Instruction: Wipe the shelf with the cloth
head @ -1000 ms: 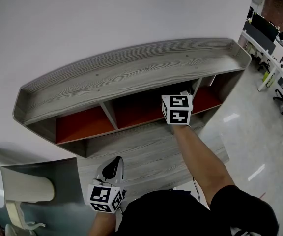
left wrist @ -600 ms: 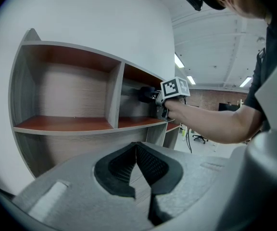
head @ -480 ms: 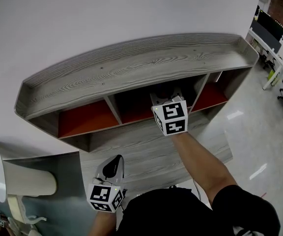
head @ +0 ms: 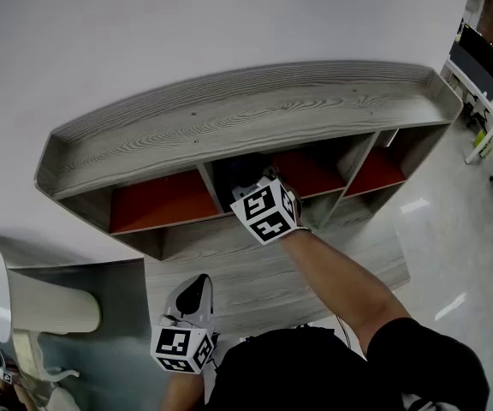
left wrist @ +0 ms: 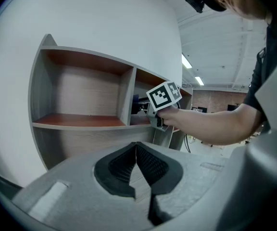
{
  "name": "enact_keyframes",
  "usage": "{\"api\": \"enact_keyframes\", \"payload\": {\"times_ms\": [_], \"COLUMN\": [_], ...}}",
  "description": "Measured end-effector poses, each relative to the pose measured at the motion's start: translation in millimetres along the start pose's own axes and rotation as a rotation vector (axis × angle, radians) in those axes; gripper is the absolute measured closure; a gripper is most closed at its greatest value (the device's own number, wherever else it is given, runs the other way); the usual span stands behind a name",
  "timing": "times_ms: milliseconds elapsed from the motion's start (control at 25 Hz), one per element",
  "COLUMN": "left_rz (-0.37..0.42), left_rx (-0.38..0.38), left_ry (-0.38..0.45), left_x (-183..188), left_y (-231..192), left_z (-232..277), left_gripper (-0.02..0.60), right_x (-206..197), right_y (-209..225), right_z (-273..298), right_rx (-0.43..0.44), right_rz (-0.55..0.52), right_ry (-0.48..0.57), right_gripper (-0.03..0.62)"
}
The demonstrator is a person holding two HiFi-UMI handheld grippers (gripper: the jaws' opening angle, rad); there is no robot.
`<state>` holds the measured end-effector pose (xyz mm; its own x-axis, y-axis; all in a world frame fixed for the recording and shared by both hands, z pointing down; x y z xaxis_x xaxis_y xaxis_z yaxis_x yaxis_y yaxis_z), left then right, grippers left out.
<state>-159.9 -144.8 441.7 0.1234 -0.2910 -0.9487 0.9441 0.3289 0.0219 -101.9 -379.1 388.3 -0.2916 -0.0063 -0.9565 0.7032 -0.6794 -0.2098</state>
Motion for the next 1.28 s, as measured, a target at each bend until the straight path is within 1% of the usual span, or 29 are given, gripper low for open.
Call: {"api": "enact_keyframes", "payload": {"times_ms": [120, 320, 520, 800, 1280], "left_rz": [-0.012, -0.027, -0.033, -0.023, 0.007], "left_rx": [0.022, 0.057, 0.064, 0.035, -0.037], "left_ry": [0.001, 0.005, 0.009, 0.01, 0.011], "left_x": [-2.7, -7.0, -7.8, -3.8, 3.6], "left_y": [-5.4, -14.2, -16.7, -10.5, 7.8], "left_z": [-5.7, -13.6, -13.1, -4.6, 15.3], "left_gripper": [0.571, 0.571, 0.571, 0.571, 0.571], "right_x": [-0.5, -5.5, -7.7, -17.0, -36.8], "right_y": [-2.6, 0.2, 2.3, 15.9, 68.7], "right_z": [10.6, 25.7, 30.3, 23.1, -3.3], "right_rx": [0.014, 0.001, 0.0, -0.039, -0.143], "right_rz": [0.023, 0.024, 0.035, 0.075, 0.135], "right_ry": [-0.023, -0.07, -0.089, -0.111, -0.136], "right_gripper": [0.456, 0.456, 0.456, 0.456, 0.456]}}
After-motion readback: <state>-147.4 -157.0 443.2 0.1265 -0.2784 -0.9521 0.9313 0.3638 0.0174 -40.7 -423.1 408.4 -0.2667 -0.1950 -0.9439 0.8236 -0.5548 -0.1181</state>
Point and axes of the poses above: the fingertips, and each gripper's own axes: z forward along the fingers, y to its right, x out of its top, the point moved 2 cm from there along -z, backward along the fingers, and after that the axes turned 7 degrees about z, right-handed, at the moved point
